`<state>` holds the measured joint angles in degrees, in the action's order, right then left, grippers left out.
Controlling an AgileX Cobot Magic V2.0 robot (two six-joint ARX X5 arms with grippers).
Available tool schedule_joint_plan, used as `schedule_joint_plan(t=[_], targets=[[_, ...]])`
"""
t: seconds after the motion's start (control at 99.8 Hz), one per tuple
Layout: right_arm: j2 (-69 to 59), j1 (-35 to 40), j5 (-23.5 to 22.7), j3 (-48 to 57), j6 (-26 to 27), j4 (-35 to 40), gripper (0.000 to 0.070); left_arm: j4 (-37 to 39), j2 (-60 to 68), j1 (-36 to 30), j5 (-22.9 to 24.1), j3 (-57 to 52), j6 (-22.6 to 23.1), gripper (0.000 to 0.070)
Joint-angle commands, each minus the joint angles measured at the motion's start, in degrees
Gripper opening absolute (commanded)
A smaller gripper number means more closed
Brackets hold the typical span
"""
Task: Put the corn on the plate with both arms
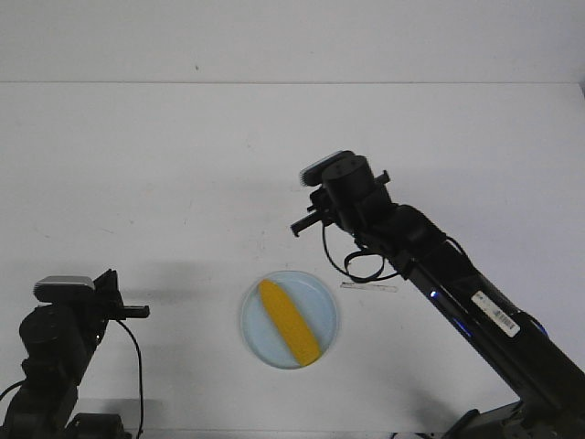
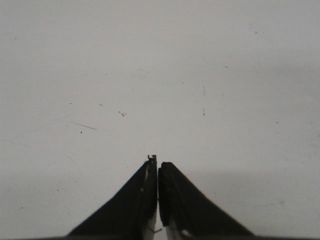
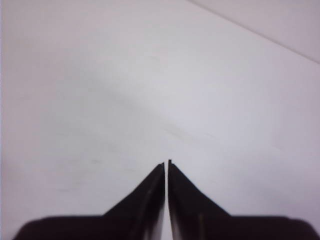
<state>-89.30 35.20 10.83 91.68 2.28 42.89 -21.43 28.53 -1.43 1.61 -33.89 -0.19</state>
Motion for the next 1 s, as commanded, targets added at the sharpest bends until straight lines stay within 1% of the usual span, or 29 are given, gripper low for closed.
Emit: schedule_joint_plan(t=[0.0,0.09,0.211,0.401,0.612,0.852,0.992], targets=[[-0.39,-3.02,0.39,0.98,-0.81,1.62,0.0004,0.52,0.20,-0.13,0.20,-0.35,-0.26,0.0000],[-0.39,-8.55,0.31,0.74,-0.81,4.24,0.0004,0.52,0.20,-0.13,0.20,-0.35,-0.26,0.0000],[0.04,-15.15,-0.52,-1.18,-0.83,5.44,0.0004,0.55,0.20,-0.13,0.20,-0.35,-0.26,0.0000],[2.84,-22.99,-0.92,-8.92,-0.81,3.45,0.0004,0.55,0.20,-0.13,0.20,-0.35,-0.28,0.0000],[9.60,-27.93,-3.91,-22.53,-0.81,-2.91,0.0004,0.57,0.20,-0.13,0.20,-0.35,-0.26,0.0000],[22.97,-30.77,-3.91,-39.95,-0.83,-10.10,0.0004,0.55,0.20,-0.13,0.20,-0.35,-0.28,0.0000],[32.68,-31.28,-3.85,-47.52,-0.85,-11.67,0.0004,0.52,0.20,-0.13,0.20,-0.35,-0.28,0.0000]])
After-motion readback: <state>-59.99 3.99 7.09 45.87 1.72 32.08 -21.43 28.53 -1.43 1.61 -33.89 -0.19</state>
